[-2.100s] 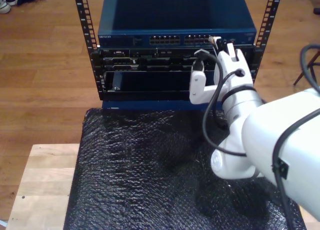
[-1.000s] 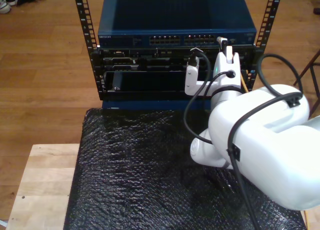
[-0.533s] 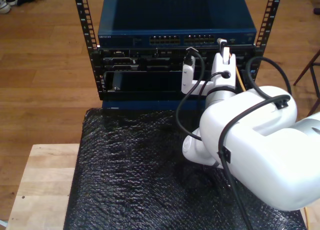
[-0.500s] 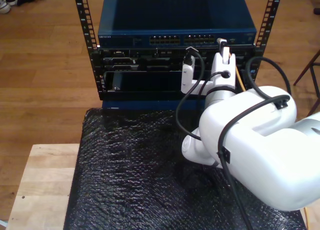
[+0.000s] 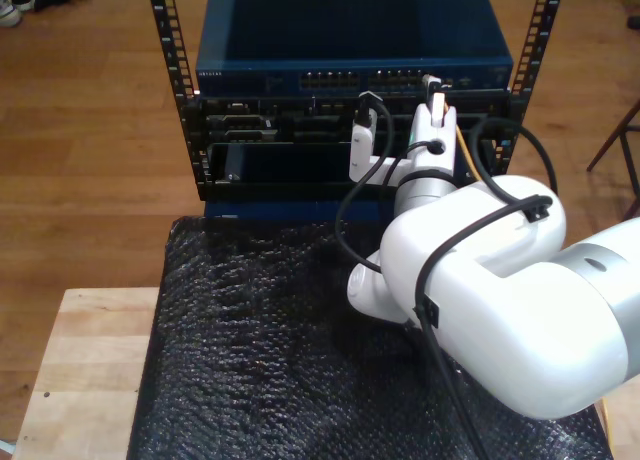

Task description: Grab the cable and plug it in

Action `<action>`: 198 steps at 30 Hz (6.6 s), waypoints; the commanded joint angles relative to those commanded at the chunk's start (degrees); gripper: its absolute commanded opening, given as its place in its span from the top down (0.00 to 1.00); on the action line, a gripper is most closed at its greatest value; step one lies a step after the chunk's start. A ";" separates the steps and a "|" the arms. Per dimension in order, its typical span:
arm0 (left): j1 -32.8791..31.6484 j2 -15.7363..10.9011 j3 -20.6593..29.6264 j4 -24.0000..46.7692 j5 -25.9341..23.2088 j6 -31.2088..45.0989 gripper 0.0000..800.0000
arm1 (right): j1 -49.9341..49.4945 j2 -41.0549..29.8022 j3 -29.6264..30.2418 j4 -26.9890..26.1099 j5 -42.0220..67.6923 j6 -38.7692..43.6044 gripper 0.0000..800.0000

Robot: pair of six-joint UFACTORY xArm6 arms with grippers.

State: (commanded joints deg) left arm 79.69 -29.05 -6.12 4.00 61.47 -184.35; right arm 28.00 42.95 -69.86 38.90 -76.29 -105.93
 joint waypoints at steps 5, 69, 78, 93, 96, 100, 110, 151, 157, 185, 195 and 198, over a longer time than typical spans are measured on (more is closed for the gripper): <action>0.00 0.00 0.00 0.00 0.00 0.00 0.00 | 0.00 0.62 -0.88 0.26 0.26 0.00 1.00; 0.00 0.00 0.00 -0.09 0.00 0.00 0.00 | 0.62 2.90 -5.19 2.11 1.76 0.09 1.00; 0.00 0.00 0.00 0.00 0.00 0.00 0.00 | 0.53 4.04 -7.38 2.11 3.34 0.09 1.00; 0.00 0.00 0.00 0.00 0.00 0.00 0.00 | 0.09 4.66 -8.44 2.02 4.22 0.26 0.90; 0.00 0.00 0.00 0.00 0.00 0.00 0.00 | -0.09 4.40 -7.74 1.85 5.63 0.26 0.66; 0.00 0.00 0.00 -0.09 0.00 0.00 0.00 | -0.18 1.49 -4.84 1.85 8.53 0.44 0.59; 0.00 0.00 0.00 0.00 0.00 0.00 0.00 | -0.26 -9.93 2.73 1.67 21.63 6.42 0.41; 0.00 0.00 0.00 0.00 0.00 0.00 0.00 | -37.36 -56.26 28.13 -28.66 103.82 -11.16 0.00; 0.00 0.00 0.00 0.00 0.00 0.00 0.00 | -46.86 -56.18 24.79 -28.75 117.36 -22.68 0.00; 0.00 0.00 0.00 0.00 0.00 0.00 0.00 | -83.78 -67.78 26.55 -36.48 152.26 -46.07 0.00; 0.00 0.00 0.00 0.00 0.00 0.00 0.00 | -95.38 -76.13 34.46 -37.45 152.70 -57.85 0.00; 0.00 0.00 0.00 0.00 0.00 0.00 0.00 | -98.02 -76.84 35.96 -37.63 152.70 -60.92 0.00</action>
State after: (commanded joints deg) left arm 79.69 -29.05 -6.12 4.00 61.47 -184.35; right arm -70.02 -33.89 -33.90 1.27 76.42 -166.86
